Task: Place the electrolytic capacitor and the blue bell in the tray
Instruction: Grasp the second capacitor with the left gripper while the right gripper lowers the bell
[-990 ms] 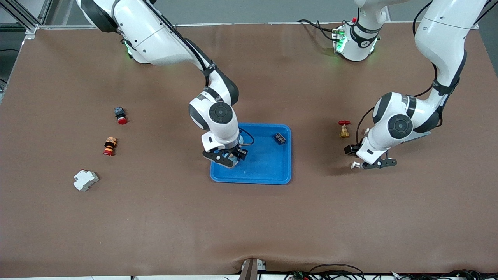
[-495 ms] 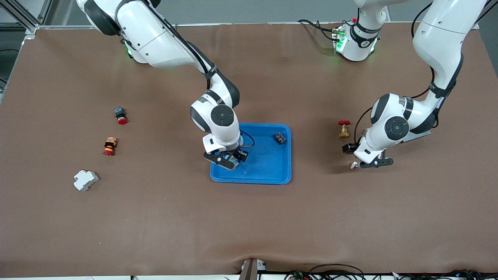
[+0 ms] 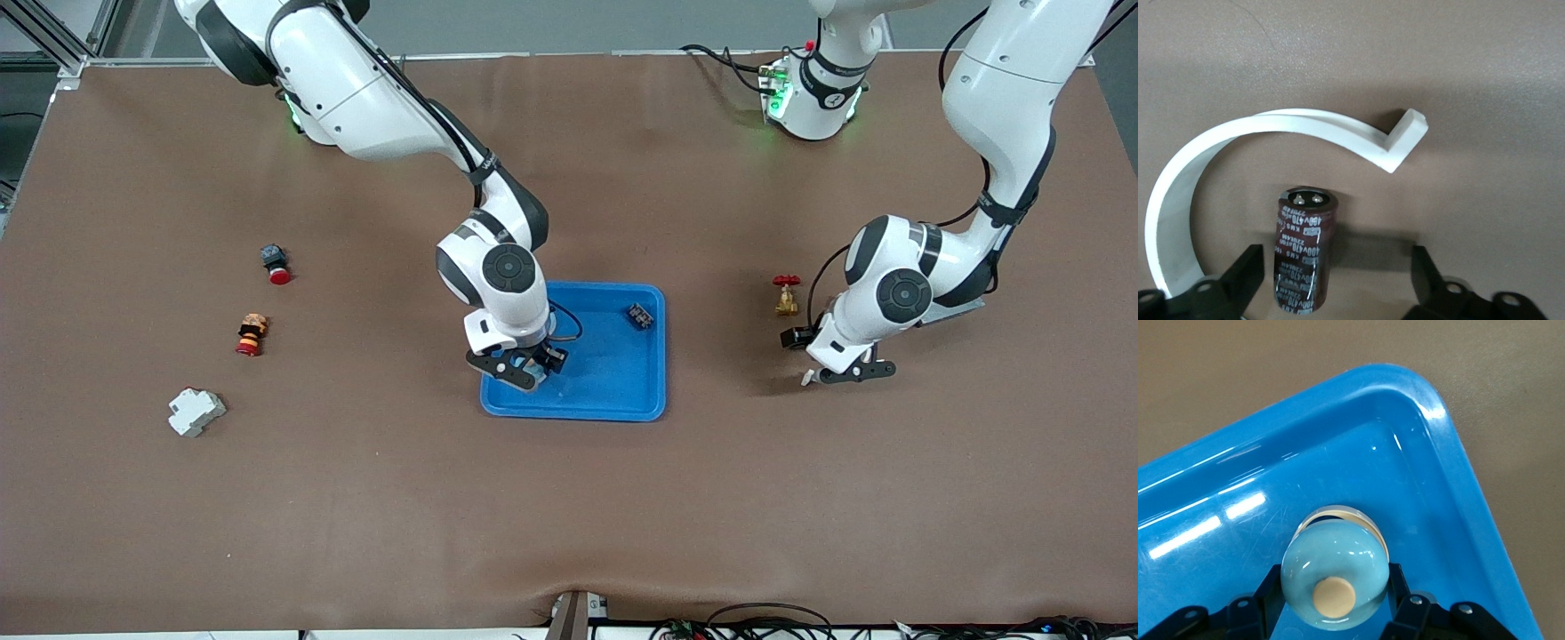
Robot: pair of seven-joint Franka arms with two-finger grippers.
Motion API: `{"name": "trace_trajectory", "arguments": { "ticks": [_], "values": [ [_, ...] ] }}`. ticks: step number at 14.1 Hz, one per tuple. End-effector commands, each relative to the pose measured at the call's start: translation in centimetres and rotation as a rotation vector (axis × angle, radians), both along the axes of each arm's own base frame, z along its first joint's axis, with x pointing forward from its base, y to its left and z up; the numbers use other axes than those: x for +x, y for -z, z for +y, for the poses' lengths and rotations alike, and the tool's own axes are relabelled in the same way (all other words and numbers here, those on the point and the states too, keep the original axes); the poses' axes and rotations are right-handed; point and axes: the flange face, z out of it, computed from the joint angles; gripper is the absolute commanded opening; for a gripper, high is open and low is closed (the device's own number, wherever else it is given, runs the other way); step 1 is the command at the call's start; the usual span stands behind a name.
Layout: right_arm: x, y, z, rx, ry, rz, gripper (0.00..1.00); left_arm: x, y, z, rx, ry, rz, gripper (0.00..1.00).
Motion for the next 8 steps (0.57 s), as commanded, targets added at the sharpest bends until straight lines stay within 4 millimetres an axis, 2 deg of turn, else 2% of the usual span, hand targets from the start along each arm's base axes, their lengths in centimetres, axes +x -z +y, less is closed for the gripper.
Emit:
{"name": "trace_trajectory", "arguments": {
  "ticks": [1, 3, 4, 5, 6, 8],
  "values": [
    [0.62, 0.31, 0.38, -0.013, 0.015, -0.025, 0.0, -0.03, -0.16, 0.49, -0.016, -0.015, -0.001, 0.72],
    [0.68, 0.52, 0.43, -0.011, 0.016, -0.025, 0.0, -0.03, -0.16, 0.49, -0.016, -0.015, -0.001, 0.56],
    [0.69, 0.51, 0.44, -0.011, 0.015, -0.027, 0.24, -0.03, -0.16, 0.49, -0.016, -0.014, -0.001, 0.53],
    [0.64, 0.56, 0.56, -0.007, 0.018, -0.03, 0.87, -0.04, -0.16, 0.4, -0.017, -0.011, -0.001, 0.44],
    [0.67, 0.52, 0.59, -0.001, 0.038, -0.033, 1.0, 0.02, -0.21, 0.41, -0.017, -0.012, -0.002, 0.36],
    [0.18, 0.51, 1.2, -0.002, 0.039, -0.035, 1.0, 0.24, -0.54, 0.34, -0.016, -0.024, -0.01, 0.2]
  ]
}}
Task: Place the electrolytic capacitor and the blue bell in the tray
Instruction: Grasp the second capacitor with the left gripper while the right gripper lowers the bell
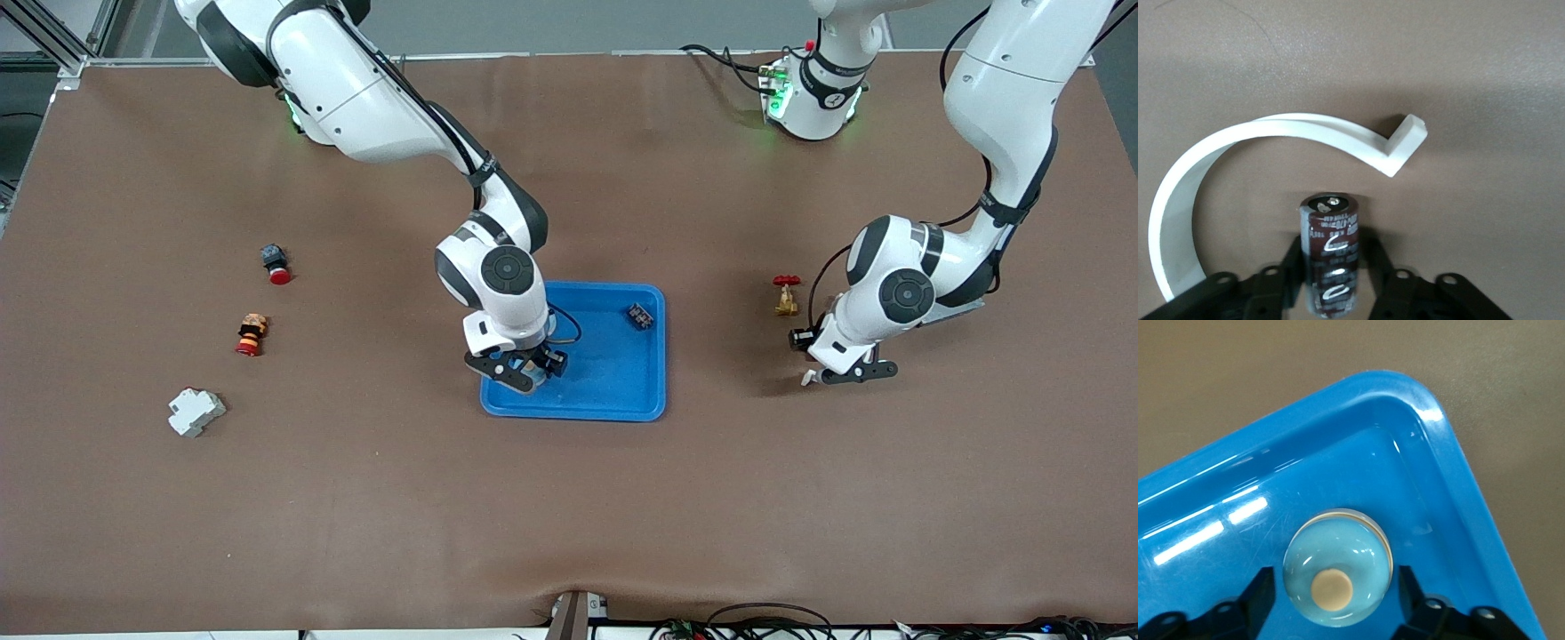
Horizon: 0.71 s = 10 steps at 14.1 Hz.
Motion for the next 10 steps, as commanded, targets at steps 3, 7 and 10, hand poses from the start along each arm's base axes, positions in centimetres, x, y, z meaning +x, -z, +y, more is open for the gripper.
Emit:
{"name": "trace_trajectory", "arguments": {
  "ticks": [3, 7, 10],
  "values": [
    [0.0, -0.3, 1.5, -0.004, 0.01, -0.032, 1.0, 0.2, -0.7, 0.2, -0.007, -0.03, -0.013, 0.0],
    [0.3, -2.3, 2.0, -0.004, -0.005, -0.042, 1.0, 1.4, -3.2, -0.8, 0.016, -0.084, -0.02, 0.0],
    [1.0, -4.4, 1.7, -0.049, -0.025, -0.007, 1.0, 3.7, -7.2, -2.7, 0.041, -0.129, 0.042, 0.0]
  ]
}}
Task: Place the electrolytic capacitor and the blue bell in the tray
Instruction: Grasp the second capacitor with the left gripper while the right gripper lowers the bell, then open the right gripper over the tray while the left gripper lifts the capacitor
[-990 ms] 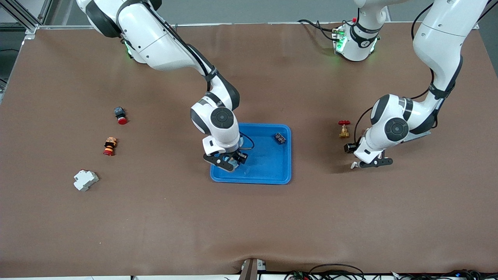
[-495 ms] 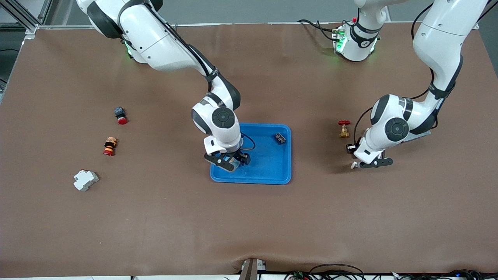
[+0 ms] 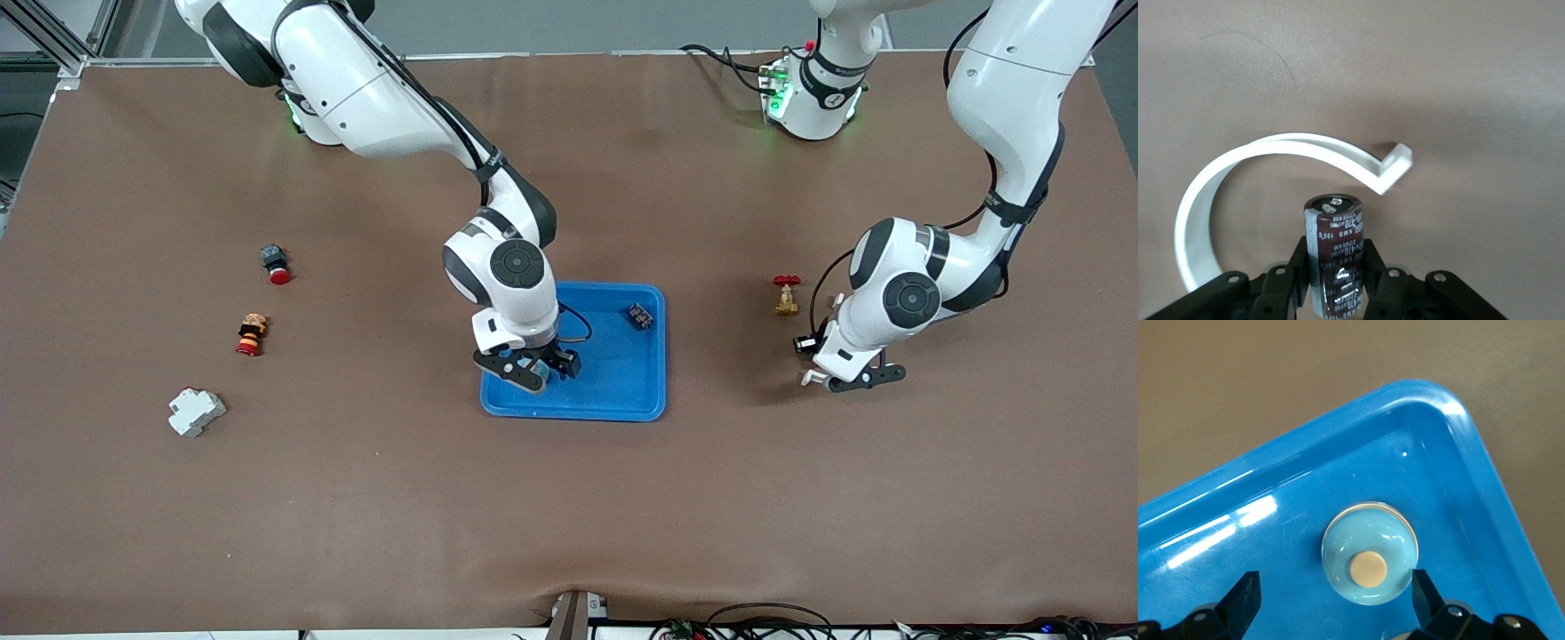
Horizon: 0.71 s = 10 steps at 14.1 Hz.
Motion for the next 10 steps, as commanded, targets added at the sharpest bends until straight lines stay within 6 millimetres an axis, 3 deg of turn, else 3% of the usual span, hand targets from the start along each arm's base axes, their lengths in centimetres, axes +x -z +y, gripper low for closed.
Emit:
{"name": "trace_trajectory", "arguments": {
  "ticks": [1, 4, 8, 10],
  "values": [
    [0.6, -2.8, -0.2, -0.081, -0.05, 0.037, 1.0, 2.3, -5.2, -1.9, 0.002, -0.065, 0.035, 0.0],
    [1.9, -6.0, -2.6, -0.144, -0.158, 0.099, 1.0, 3.6, -8.3, -4.4, -0.021, -0.138, 0.034, 0.0],
    [4.4, -10.0, -7.5, -0.166, -0.258, 0.126, 1.0, 4.3, -11.8, -10.0, -0.035, -0.277, 0.035, 0.0],
    [6.9, -12.7, -13.0, -0.106, -0.307, 0.147, 1.0, 4.6, -12.7, -13.5, -0.047, -0.375, 0.028, 0.0]
  ]
}}
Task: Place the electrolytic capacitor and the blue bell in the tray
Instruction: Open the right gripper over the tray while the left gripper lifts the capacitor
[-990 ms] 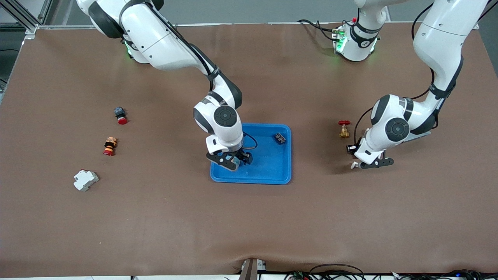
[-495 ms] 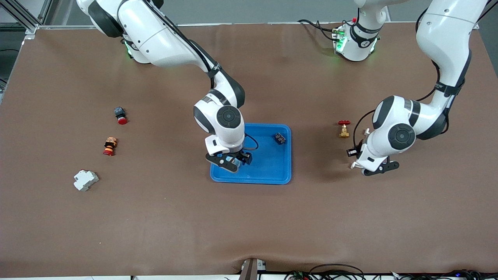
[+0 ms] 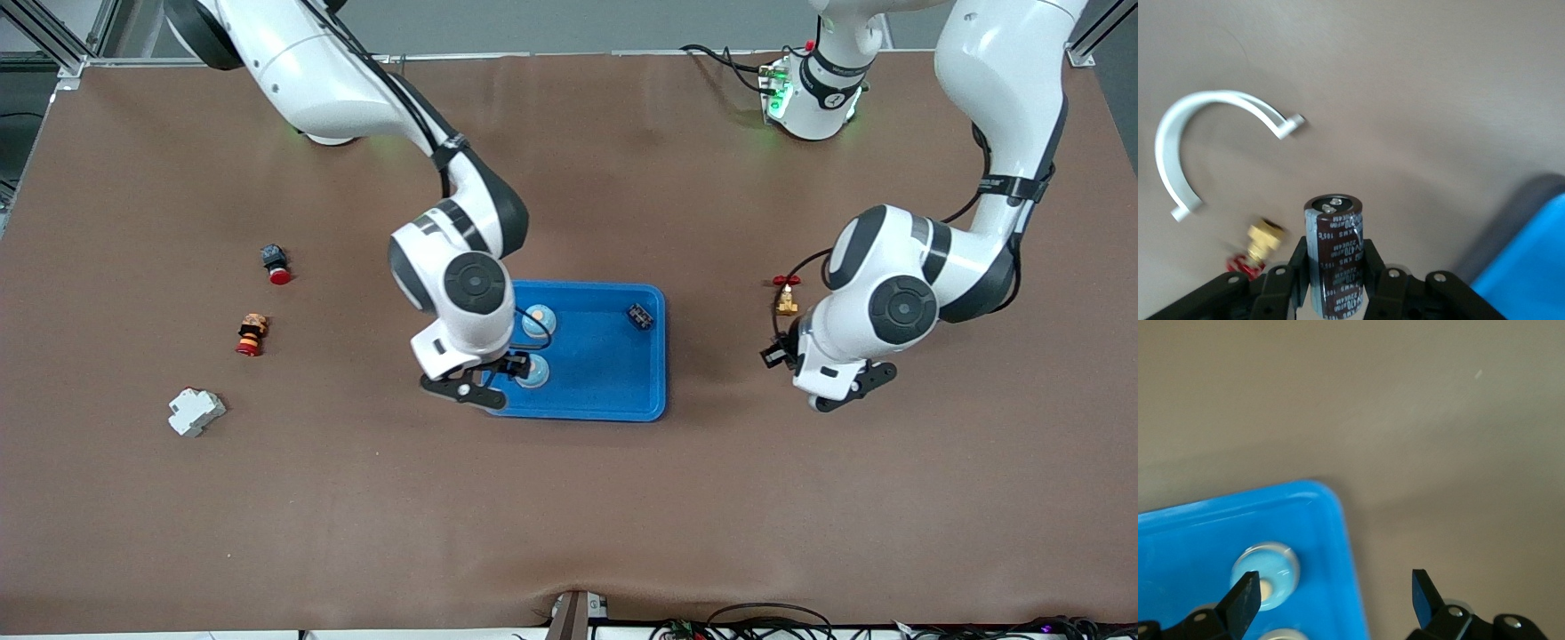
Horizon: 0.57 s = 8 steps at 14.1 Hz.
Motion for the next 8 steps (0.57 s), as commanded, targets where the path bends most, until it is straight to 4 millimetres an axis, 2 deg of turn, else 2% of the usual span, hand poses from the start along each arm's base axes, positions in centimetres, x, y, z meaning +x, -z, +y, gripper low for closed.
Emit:
{"name": "trace_trajectory", "arguments": {
  "ticks": [1, 3, 5, 7, 8],
  "values": [
    [2.3, -4.1, -6.9, 0.076, -0.095, 0.045, 1.0, 1.2, -1.0, -4.1, -0.015, -0.138, 0.006, 0.0],
    [4.2, -6.4, -13.4, 0.082, -0.16, 0.078, 1.0, 1.5, 0.1, -7.2, -0.015, -0.218, 0.015, 0.0],
    [4.8, -9.4, -17.7, 0.077, -0.144, 0.075, 1.0, 1.0, 1.3, -9.7, -0.003, -0.248, 0.024, 0.0],
    [5.6, -11.8, -22.2, 0.083, -0.096, 0.047, 1.0, 0.5, 2.2, -11.4, 0.007, -0.26, 0.03, 0.0],
    [5.6, -13.4, -23.8, 0.083, -0.124, 0.04, 1.0, 0.0, 2.3, -12.3, 0.011, -0.256, 0.029, 0.0]
  ]
}}
